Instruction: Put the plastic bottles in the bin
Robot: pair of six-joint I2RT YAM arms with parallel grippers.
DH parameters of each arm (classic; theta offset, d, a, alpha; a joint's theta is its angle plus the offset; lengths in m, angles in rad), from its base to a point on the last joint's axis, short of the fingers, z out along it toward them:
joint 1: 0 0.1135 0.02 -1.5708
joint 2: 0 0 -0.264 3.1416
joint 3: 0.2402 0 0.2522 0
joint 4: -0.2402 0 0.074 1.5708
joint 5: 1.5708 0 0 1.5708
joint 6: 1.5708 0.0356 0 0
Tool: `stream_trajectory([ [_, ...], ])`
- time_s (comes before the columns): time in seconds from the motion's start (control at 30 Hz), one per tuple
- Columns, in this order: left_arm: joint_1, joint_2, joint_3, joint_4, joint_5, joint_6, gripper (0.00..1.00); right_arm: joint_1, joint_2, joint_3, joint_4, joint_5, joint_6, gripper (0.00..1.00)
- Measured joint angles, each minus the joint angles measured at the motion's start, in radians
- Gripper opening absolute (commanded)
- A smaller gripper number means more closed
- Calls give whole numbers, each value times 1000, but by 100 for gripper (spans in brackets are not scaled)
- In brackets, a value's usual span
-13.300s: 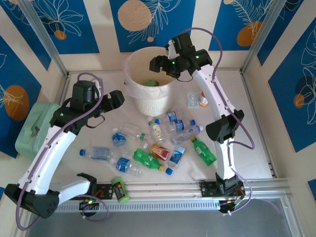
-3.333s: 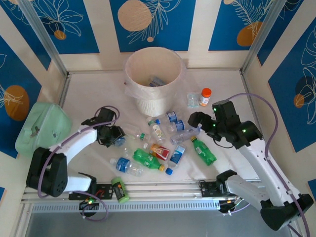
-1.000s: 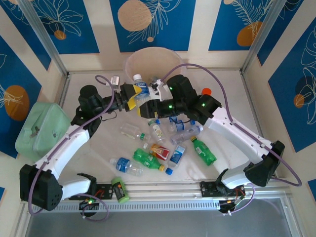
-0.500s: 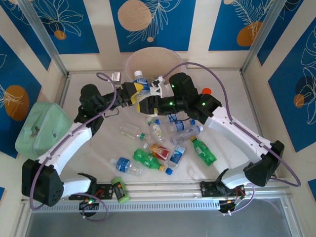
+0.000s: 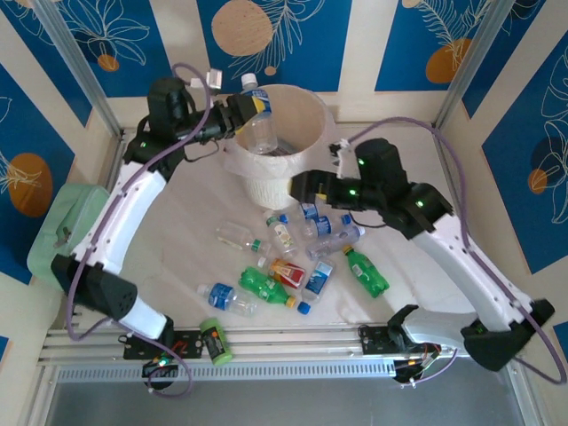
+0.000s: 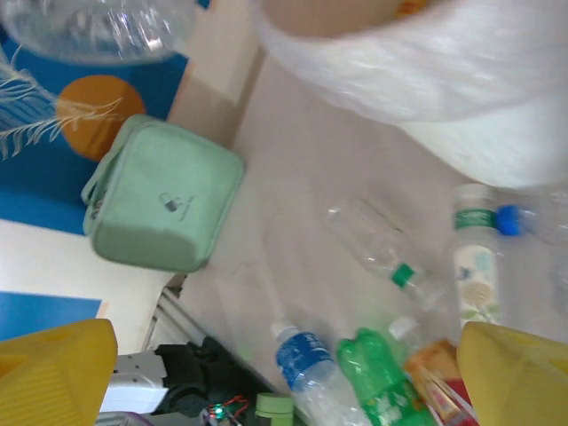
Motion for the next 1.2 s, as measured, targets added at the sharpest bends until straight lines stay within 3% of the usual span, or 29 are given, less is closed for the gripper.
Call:
stream_trajectory([
  [0.4, -12, 386, 369, -295, -193, 64, 55, -271, -267, -246, -171, 60, 23, 98],
  [0.67, -20, 416, 404, -394, -264, 105, 60, -360, -290, -300, -219, 51, 18, 95],
  [0.93, -43, 431, 447, -446, -294, 140, 79, -426, -285, -361, -241, 35, 18, 95],
  [1.2, -60, 435, 529, -481, -314, 166, 81, -447, -275, -361, -250, 29, 14, 96],
])
